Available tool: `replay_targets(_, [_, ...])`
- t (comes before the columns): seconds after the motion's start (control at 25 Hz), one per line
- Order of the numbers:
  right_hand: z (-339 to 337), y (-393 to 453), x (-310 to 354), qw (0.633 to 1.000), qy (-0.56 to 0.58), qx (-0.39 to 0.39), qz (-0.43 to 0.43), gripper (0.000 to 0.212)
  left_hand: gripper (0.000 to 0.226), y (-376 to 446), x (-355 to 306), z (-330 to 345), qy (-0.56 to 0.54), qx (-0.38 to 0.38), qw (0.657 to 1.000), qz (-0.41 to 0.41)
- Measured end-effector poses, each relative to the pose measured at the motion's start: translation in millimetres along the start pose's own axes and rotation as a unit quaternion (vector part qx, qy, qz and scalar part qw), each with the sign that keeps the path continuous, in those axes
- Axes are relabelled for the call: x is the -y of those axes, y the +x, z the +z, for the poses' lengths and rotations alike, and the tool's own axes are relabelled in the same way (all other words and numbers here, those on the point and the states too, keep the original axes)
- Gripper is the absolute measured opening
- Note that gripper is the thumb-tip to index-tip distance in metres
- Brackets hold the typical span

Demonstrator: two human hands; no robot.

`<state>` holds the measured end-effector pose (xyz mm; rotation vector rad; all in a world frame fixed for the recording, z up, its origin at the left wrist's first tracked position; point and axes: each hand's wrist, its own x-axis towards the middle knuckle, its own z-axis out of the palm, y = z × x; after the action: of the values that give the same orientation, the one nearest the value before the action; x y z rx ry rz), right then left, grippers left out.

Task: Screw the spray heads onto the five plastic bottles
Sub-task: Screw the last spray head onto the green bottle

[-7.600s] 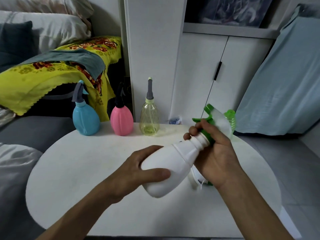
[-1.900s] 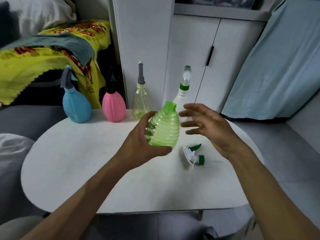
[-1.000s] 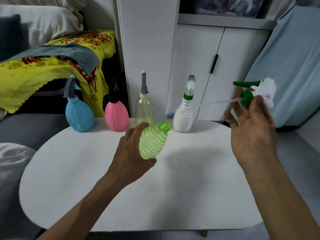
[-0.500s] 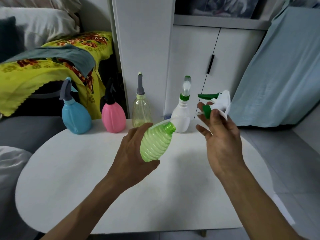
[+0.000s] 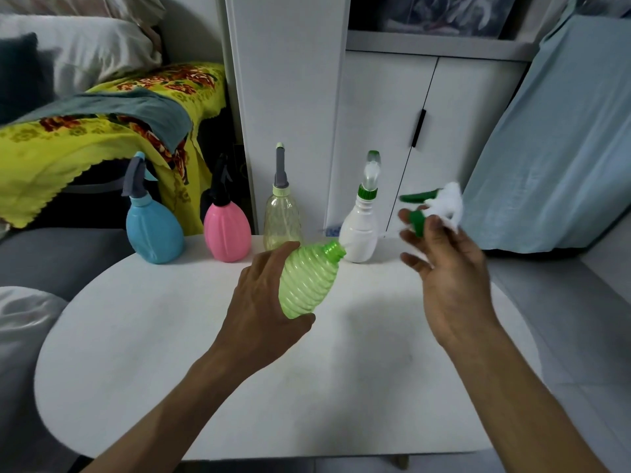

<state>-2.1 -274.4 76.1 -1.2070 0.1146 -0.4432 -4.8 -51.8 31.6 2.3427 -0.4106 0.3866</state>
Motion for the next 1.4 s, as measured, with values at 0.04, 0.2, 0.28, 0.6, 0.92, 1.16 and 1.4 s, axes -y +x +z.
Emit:
replay_targets(0.04, [5,-4,-6,0.999,-0.020,0.023,0.013,0.035,0.090,0,1,2,0.009,-0.001,1.000,0.015])
replay_targets(0.2, [18,-19,-34,0.989,-0.113,0.067,0.067,0.034,0.093,-2,8,8,0.037,-0.012,0.998,0.055])
replay_targets(0.28, [20,-19,-36,0.985,-0.125,0.060,0.101,0.045,0.093,-2,14,7,0.055,-0.011,0.996,0.064])
replay_targets(0.6, [19,-29,-39,0.847,-0.513,0.133,0.037,0.071,0.085,0,17,6,0.083,0.018,0.989,0.118])
replay_targets(0.92, [17,-23,-24,0.947,-0.298,0.116,0.037,0.035,0.089,4,15,-3,0.064,-0.006,0.989,0.132])
replay_targets(1.16, [12,-25,-14,0.799,-0.557,0.087,-0.209,0.062,0.086,5,12,-18,0.066,-0.015,0.987,0.147])
replay_targets(1.4, [4,-17,-13,0.730,-0.671,0.102,-0.074,0.100,0.084,4,12,-23,0.112,-0.006,0.979,0.173])
